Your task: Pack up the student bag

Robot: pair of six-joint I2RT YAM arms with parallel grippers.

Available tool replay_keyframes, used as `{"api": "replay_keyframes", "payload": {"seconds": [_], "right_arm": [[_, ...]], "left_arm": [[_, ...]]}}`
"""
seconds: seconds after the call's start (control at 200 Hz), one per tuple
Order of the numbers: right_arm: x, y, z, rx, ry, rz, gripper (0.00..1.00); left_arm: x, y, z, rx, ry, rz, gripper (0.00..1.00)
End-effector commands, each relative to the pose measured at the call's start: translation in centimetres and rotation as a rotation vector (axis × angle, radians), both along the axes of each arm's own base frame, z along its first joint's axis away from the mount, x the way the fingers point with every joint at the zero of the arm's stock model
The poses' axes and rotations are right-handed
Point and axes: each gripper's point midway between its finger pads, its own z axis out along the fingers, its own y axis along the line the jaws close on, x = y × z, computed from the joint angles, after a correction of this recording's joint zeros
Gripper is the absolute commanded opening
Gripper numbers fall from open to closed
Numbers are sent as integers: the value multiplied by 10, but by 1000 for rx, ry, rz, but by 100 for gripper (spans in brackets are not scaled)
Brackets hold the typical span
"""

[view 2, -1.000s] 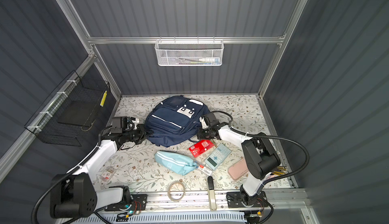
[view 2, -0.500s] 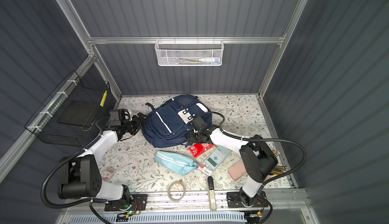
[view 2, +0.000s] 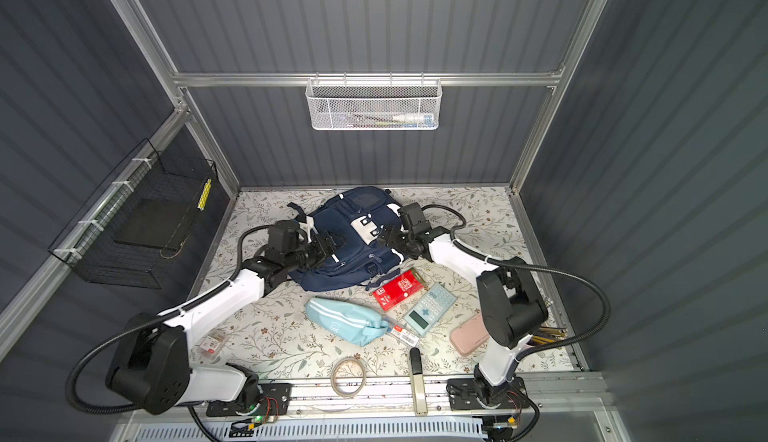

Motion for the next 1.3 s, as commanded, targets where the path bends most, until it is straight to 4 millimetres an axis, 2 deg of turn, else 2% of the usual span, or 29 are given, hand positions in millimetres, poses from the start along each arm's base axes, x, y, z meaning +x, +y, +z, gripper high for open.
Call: {"api": "replay_keyframes", "payload": {"seconds": [0.0, 0.075, 0.145, 0.27, 0.29, 0.34, 0.36, 0.38, 0.415, 0.59, 0.675, 0.82, 0.891, 0.986, 1.221, 1.296], "right_arm": [[13, 20, -2, 75, 14, -40, 85], [18, 16, -19, 57, 27, -89, 83], [27, 17, -32, 111, 31, -120, 80], [39, 24, -40, 140, 10, -131, 61], [40, 25, -41, 148, 8, -131, 54], [42, 25, -40, 152, -5, -135, 20], [42, 24, -41, 148, -4, -138, 10], [41, 25, -40, 149, -7, -139, 4], [40, 25, -38, 156, -14, -136, 0], [27, 34, -8, 149, -98, -133, 0], [25, 37, -1, 146, -120, -133, 0], [19, 44, -2, 173, -120, -116, 0], [15, 43, -3, 164, -122, -110, 0], [11, 40, -6, 153, -127, -112, 0], [-1, 48, -13, 156, -125, -69, 0], [-6, 50, -17, 155, -122, -60, 0]], "left_arm": [[6, -1, -19, -20, 17, 58, 83], [4, 4, -40, 21, 49, 73, 82], [3, 8, -55, 35, 72, 78, 81], [2, 5, -60, 19, 79, 68, 79], [2, 4, -59, 14, 77, 64, 78], [1, 4, -57, 13, 76, 61, 76], [2, 3, -54, 9, 70, 59, 73], [2, 2, -50, 0, 64, 56, 70], [2, -1, -44, -10, 55, 47, 68], [-9, -19, 13, -20, -32, -4, 67], [-14, -32, 21, -101, -15, -34, 67], [-18, -62, -12, -80, 47, -116, 67], [-16, -70, -22, -105, 66, -109, 66], [-8, -76, -27, -144, 72, -90, 60], [6, -84, -53, -179, 110, -55, 59], [9, -90, -54, -178, 102, -66, 51]]}}
